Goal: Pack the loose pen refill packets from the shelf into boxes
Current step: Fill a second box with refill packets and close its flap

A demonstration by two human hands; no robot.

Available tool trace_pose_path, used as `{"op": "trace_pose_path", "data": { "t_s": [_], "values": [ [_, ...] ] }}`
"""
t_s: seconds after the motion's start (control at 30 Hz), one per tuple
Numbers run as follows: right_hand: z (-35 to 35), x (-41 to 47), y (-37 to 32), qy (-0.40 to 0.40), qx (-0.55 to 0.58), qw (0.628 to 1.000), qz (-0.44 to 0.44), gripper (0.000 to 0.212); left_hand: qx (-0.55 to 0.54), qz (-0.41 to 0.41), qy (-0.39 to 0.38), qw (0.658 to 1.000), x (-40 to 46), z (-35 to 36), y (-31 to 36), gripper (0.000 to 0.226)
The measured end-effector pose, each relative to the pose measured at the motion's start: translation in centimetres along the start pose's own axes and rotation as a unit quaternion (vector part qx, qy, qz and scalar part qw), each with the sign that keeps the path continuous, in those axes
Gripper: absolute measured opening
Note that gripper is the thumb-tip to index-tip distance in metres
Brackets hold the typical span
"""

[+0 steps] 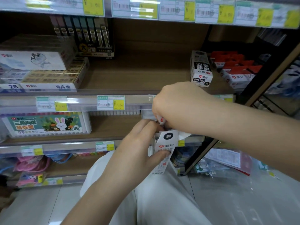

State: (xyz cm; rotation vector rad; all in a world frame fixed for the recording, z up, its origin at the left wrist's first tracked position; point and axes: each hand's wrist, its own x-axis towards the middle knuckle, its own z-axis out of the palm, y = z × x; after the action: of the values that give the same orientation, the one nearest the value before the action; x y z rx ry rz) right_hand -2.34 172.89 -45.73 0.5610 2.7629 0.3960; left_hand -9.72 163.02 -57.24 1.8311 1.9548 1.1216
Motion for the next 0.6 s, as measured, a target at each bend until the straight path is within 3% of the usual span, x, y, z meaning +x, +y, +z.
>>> {"op": "trace_pose_path", "data": {
  "t_s": [0.23,0.3,0.4,0.6],
  "values": [
    [0.6,0.1,0.1,0.035,0.032,0.999,-0.021,0.011,-0.027,-0.003,0.016,0.999,-0.5,0.1,-0.1,0.039],
    [0.4,0.1,0.6,0.024,0.061,0.998,-0.026,0.030,-0.032,-0.007,0.021,0.999,-0.5,-0.1,-0.3,0.037],
    [-0.1,-0.3,1.0,0.019,0.086,0.996,-0.023,0.039,-0.034,-0.009,0.017,0.999,-0.3,-0.3,-0.5,0.042],
    [0.2,-0.9,1.0,0.102,0.070,0.992,0.008,0.035,-0.028,-0.010,0.010,1.000,0.0,-0.5,-0.1,0.050]
  ]
}}
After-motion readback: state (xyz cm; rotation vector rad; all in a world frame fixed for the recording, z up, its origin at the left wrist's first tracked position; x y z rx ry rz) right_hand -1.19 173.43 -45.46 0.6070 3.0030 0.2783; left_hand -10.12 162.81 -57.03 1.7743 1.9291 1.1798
